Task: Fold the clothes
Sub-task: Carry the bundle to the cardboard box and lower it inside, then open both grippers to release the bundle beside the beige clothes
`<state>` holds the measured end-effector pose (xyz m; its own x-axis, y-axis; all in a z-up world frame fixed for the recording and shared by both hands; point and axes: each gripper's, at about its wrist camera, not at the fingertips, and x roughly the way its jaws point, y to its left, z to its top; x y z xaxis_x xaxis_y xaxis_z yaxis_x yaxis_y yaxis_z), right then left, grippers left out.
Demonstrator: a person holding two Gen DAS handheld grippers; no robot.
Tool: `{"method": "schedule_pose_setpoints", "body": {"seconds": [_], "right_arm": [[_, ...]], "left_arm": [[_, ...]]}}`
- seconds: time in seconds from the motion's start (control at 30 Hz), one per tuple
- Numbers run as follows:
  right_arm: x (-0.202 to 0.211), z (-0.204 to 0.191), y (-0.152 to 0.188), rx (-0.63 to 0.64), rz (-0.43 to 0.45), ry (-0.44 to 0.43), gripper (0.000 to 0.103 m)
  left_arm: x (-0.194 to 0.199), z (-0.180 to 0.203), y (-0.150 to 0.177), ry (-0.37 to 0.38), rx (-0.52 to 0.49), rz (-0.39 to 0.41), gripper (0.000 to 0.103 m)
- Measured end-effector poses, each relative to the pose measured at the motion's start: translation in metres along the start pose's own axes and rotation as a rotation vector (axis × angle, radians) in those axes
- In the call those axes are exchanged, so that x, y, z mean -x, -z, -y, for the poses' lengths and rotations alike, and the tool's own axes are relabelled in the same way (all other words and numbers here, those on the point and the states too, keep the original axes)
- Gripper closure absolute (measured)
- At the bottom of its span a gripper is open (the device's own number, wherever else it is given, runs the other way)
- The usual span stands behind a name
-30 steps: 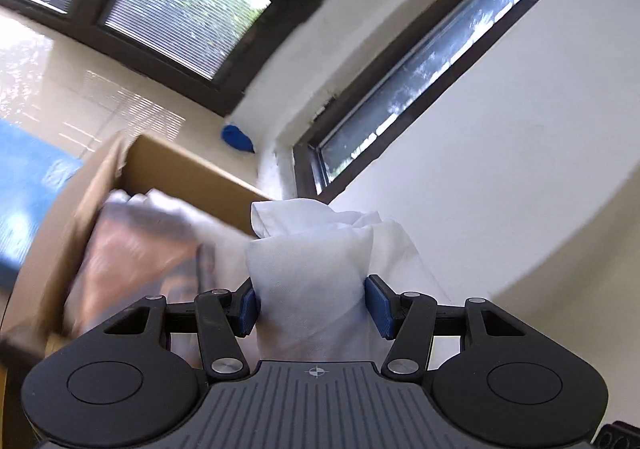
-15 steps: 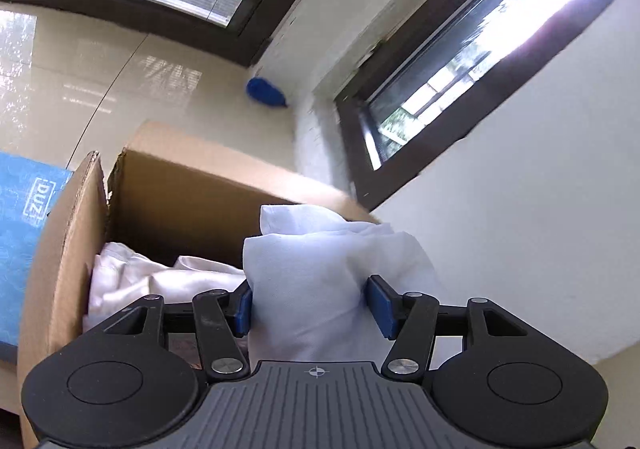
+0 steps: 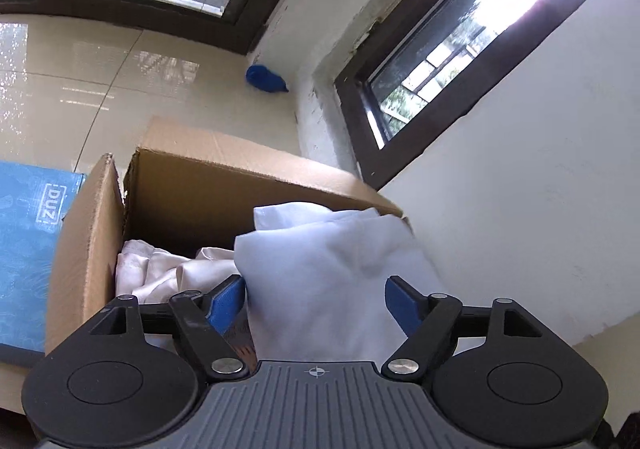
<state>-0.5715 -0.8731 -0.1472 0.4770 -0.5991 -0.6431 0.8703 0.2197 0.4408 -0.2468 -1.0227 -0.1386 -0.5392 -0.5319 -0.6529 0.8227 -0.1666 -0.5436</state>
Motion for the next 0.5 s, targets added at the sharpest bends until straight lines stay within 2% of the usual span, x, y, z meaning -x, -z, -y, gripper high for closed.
{"method": "schedule_pose_setpoints", "body": {"seconds": [0.1, 0.2, 0.33, 0.5], "right_arm": [[0.017, -0.014, -0.007, 0.137, 0.027, 0.106, 0.015], [0.021, -0.018, -0.020, 0.204, 0.027, 0.145, 0.013], [0.006, -0.015, -0.046, 0.203, 0.014, 0.128, 0.013], [-0.021, -0.007, -0.078, 0.171, -0.015, 0.102, 0.012]], "left_arm": [[0.016, 0.005, 0.013, 0.032, 0.006, 0.023, 0.020], [0.023, 0.012, 0.030, 0.026, -0.009, 0.029, 0.019], [0.033, 0.020, 0.059, 0.021, -0.073, 0.030, 0.019], [0.043, 0.023, 0.093, 0.060, -0.107, -0.002, 0.017]]}}
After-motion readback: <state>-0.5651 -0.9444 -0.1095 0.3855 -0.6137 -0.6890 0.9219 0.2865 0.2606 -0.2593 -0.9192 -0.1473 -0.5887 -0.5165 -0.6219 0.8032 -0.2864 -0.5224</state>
